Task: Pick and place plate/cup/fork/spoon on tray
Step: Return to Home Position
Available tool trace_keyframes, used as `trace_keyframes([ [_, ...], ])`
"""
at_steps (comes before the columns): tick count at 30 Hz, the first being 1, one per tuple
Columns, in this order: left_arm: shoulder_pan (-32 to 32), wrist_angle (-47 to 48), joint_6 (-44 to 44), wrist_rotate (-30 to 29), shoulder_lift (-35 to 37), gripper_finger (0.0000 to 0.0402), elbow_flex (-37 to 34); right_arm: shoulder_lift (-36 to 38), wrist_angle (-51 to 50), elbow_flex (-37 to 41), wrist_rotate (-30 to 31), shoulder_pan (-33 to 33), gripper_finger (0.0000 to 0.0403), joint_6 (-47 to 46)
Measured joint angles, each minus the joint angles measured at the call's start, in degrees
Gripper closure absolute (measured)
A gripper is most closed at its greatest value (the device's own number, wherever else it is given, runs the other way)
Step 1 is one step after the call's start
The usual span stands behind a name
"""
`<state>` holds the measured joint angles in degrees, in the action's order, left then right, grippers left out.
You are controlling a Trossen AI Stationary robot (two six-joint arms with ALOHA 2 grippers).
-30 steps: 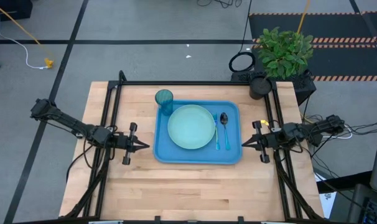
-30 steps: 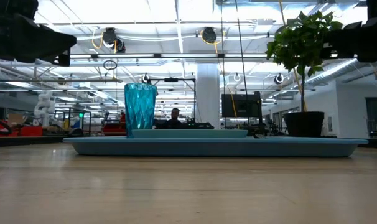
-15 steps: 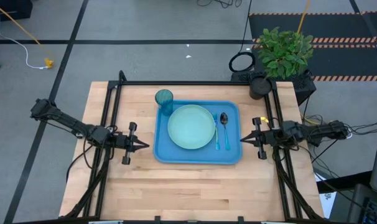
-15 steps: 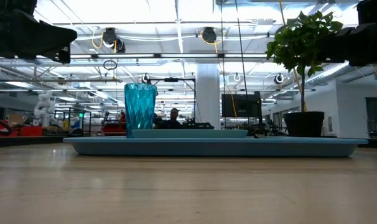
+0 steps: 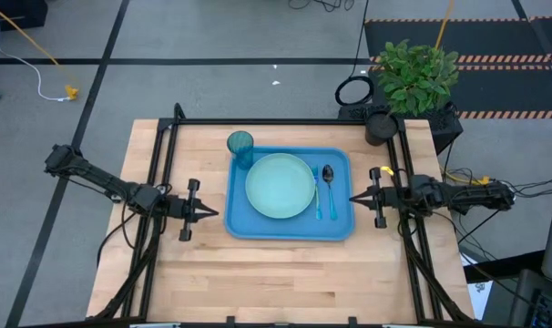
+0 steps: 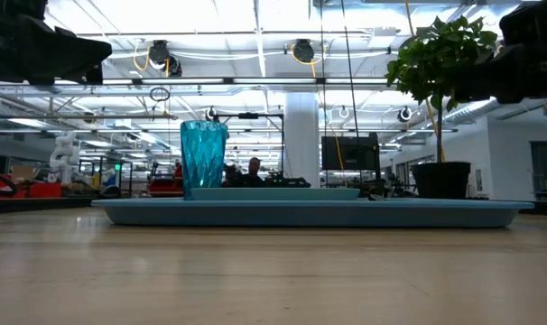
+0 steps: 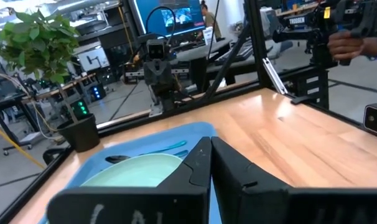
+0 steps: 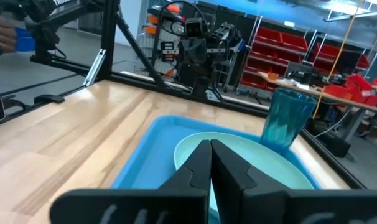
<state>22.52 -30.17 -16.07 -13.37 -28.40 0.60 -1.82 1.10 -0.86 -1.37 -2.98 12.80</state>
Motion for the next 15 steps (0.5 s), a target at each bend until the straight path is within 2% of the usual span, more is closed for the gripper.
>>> trace_keyframes([
  [15, 0.00, 0.08, 0.49, 0.00, -0.01, 0.0393, 0.02, 1.42, 1.16, -0.57, -0.36, -0.01, 0.0403, 0.20],
])
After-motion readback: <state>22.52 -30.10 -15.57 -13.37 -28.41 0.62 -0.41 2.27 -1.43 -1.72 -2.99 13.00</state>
